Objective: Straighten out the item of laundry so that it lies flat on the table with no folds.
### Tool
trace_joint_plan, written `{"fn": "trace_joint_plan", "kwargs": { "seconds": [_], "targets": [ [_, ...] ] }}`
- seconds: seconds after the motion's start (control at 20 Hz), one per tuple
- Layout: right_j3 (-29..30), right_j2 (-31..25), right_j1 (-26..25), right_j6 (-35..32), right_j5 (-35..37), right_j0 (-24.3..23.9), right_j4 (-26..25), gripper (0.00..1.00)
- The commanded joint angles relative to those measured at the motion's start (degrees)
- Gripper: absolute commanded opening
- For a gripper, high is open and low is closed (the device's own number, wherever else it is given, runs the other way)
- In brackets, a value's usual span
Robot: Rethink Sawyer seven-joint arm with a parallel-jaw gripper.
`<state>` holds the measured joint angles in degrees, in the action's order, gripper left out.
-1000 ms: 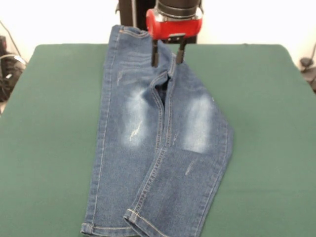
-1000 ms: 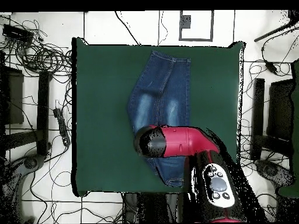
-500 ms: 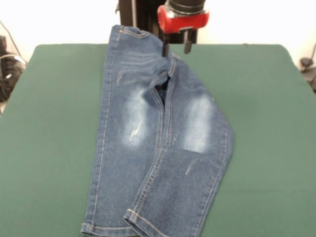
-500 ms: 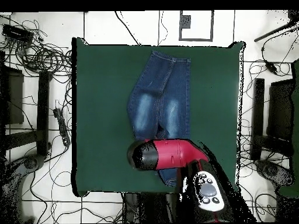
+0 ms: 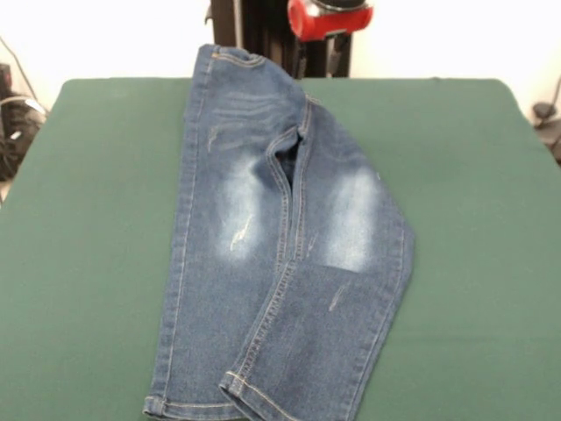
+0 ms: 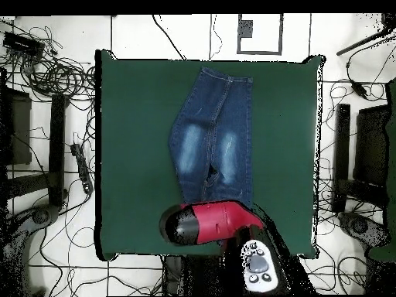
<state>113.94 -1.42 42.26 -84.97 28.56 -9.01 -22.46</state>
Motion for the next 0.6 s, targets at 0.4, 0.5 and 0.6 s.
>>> {"fn": "trace_joint_plan", "kwargs": {
  "seconds": [0.4,0.5,0.6],
  "targets": [
    [3.84,7.07,-2.38,-12.87,-10.97,9.13,-8.11,1.0],
    [2.65,9.63,-3.25,-14.08,-12.92,11.59,-9.31,1.0],
    [2.16,11.61,-4.11,-15.21,-14.89,13.42,-9.29,1.0]
  ]
}}
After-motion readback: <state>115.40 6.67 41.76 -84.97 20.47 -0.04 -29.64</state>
